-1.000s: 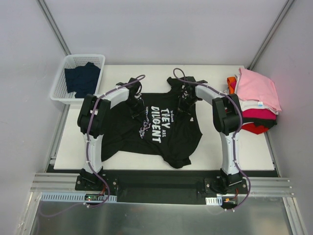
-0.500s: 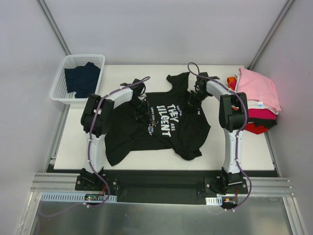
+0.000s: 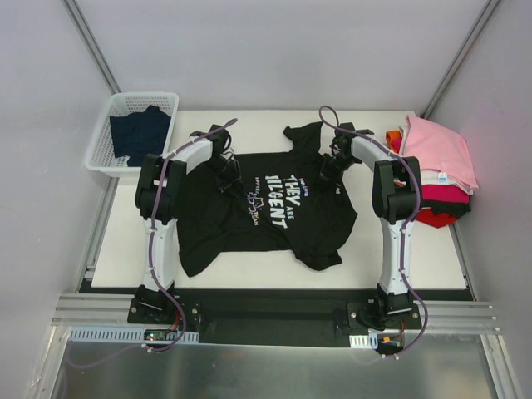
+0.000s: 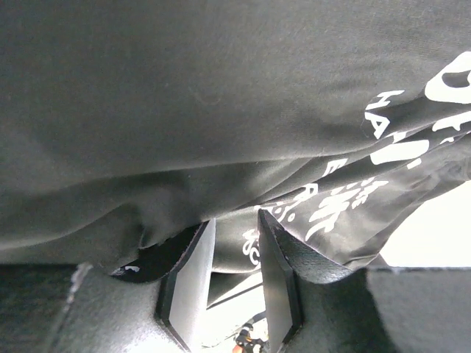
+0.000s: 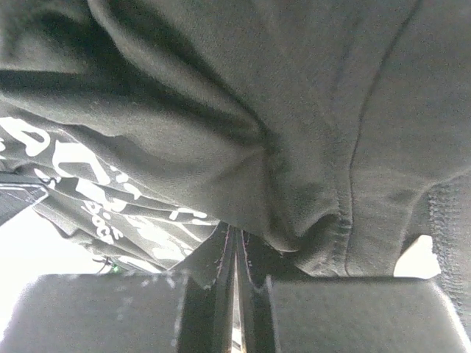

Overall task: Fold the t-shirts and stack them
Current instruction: Flatten out the tshirt

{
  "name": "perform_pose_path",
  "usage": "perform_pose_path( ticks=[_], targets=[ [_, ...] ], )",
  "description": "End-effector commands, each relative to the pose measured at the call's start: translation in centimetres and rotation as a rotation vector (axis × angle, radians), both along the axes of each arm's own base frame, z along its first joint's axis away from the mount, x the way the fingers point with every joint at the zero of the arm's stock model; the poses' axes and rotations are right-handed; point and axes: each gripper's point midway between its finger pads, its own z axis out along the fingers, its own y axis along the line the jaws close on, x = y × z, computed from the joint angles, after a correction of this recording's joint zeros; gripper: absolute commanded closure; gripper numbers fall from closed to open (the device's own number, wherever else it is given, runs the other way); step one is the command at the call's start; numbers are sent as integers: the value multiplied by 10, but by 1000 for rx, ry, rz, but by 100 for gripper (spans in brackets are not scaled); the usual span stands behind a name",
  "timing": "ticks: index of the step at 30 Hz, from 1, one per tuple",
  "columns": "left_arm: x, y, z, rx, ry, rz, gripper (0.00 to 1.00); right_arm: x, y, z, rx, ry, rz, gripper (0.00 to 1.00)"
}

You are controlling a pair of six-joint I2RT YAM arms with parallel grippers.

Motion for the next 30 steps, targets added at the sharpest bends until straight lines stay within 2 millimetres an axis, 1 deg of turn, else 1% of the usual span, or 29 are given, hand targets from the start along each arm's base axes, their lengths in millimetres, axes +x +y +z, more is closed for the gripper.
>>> perform_pose_path(
  ticks=[1,3,4,8,11,12,16,22,25,27,28,29,30],
  targets=[
    [6,31,-31,144,-1,-42,69,-6,-23,-6,-84,5,14,98],
    [12,30,-31,141,-9,-47,69,-6,-23,-6,-79,4,11,97],
    [10,30,-35,144,4,-53,68,-6,-23,-5,-79,4,12,97],
    [15,30,-37,146,13,-56,68,-3,-25,-5,-78,2,5,97],
    [20,30,-38,155,8,-59,68,1,-25,-8,-72,5,-3,97],
    [21,31,-43,162,13,-63,68,6,-24,-4,-69,-2,-8,97],
    [24,37,-49,165,25,-64,68,15,-24,-3,-54,0,-31,97],
    [30,45,-47,164,15,-57,67,17,-23,-10,-41,13,-41,97],
    [32,48,-43,149,17,-38,66,17,-22,-8,-32,12,-37,97],
    [34,46,-34,131,6,-24,62,20,-20,0,-17,-13,-34,96],
    [34,45,-30,125,3,-20,60,18,-18,3,0,-16,-30,95],
    [36,44,-18,119,-19,-13,56,20,-16,8,15,-33,-30,93],
    [37,41,-11,105,-23,2,41,21,-13,20,35,-55,-31,89]
  ],
)
